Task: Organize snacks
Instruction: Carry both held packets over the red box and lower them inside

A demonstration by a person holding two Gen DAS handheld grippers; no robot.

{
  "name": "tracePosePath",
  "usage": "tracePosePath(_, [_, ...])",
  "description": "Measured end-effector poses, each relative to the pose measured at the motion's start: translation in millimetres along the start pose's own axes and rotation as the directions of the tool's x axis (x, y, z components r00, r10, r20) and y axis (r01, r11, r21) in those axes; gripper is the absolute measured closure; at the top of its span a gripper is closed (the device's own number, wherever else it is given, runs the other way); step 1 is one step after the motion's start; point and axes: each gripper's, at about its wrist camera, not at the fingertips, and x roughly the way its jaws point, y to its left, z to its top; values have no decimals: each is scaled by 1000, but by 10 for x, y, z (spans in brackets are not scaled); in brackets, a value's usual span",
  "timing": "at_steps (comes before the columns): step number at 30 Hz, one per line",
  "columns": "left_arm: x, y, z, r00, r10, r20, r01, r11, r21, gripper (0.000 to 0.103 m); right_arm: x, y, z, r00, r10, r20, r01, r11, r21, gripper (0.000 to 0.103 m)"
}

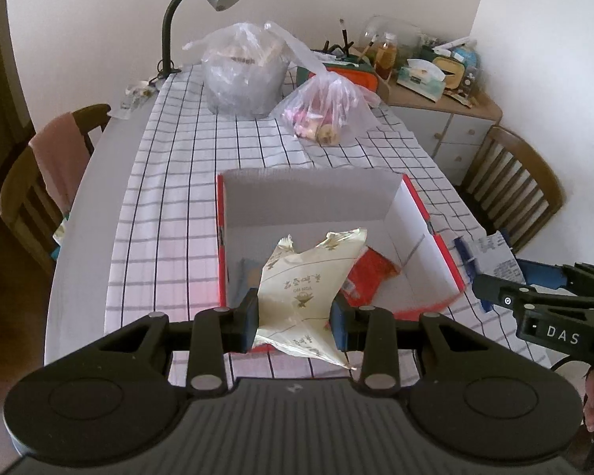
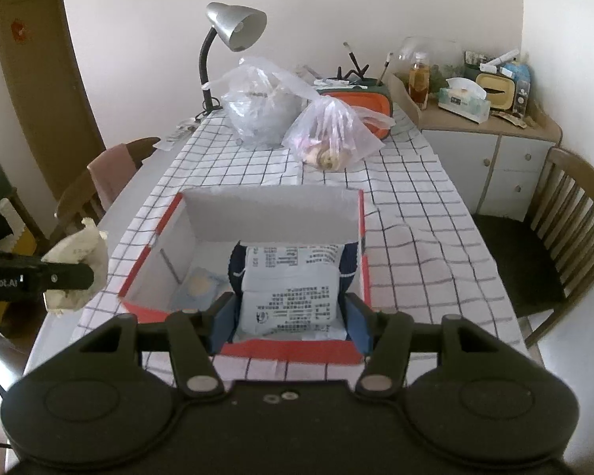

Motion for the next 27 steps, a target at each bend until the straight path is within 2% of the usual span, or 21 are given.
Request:
tracePosePath(2, [95, -11, 99, 1000, 17, -4, -17, 1000, 1, 68, 86, -26, 84, 1000, -1, -2, 1, 1000, -12, 47])
tracePosePath(5, [262, -16, 224, 1000, 27, -16, -27, 1000, -2, 68, 222, -51, 182, 1000, 20, -12, -21, 999, -29, 59])
tracePosePath(8, [475, -21, 284, 997, 56, -44, -56, 998, 1, 68, 442, -38, 218, 999, 18, -47, -22, 997, -74, 62])
tracePosePath(16, [1059, -45, 278, 984, 95, -148, -94, 996, 11, 68, 956, -153, 231, 990, 37, -137, -49, 995, -87, 58])
tracePosePath(27, [1698, -178, 206, 951, 138, -276, -124, 990, 68, 68, 1329, -187, 111, 974, 73, -217, -96, 990, -101, 56])
